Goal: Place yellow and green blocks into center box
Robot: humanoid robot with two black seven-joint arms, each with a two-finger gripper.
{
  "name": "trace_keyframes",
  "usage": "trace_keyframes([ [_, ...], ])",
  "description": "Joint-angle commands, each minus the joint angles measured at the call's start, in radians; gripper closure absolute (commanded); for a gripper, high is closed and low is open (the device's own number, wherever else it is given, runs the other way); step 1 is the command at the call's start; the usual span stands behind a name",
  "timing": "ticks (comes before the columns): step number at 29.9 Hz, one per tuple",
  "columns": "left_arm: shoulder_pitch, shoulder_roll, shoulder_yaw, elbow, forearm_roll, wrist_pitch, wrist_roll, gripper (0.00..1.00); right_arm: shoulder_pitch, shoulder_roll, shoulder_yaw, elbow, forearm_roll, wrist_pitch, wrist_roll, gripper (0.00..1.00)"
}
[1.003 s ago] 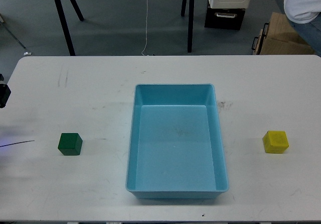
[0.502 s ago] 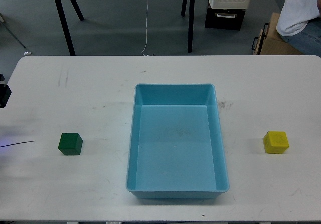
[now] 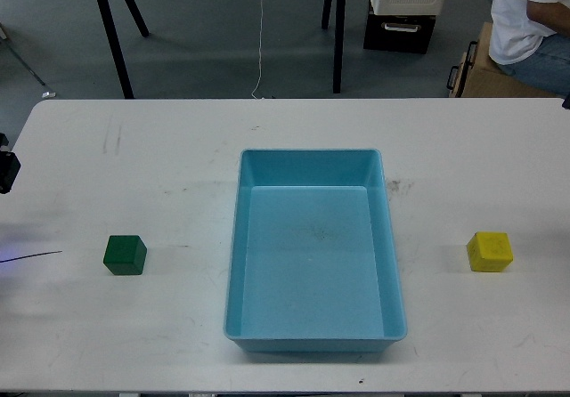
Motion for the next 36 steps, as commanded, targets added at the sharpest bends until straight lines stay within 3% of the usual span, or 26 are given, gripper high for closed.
trace_keyframes([
  [1, 0.0, -0.001, 0.0, 0.0, 0.0, 0.0, 0.0, 0.0, 0.019, 0.022, -0.045, -0.003, 0.009, 0.02, -0.006, 0.0],
  [8, 0.002, -0.003, 0.001, 0.0, 0.0, -0.001, 0.0, 0.0, 0.108, 0.058, -0.191, -0.007, 0.006, 0.039, -0.012, 0.0],
  [20, 0.002, -0.001, -0.002, 0.0, 0.0, -0.001, 0.0, 0.0, 0.269, 0.285, -0.483, -0.158, 0.005, -0.001, -0.06, 0.01],
  [36, 0.008, 0.006, -0.002, 0.002, 0.0, -0.006, 0.0, 0.0, 0.254, 0.26, -0.549, -0.093, 0.009, 0.009, -0.061, 0.01],
])
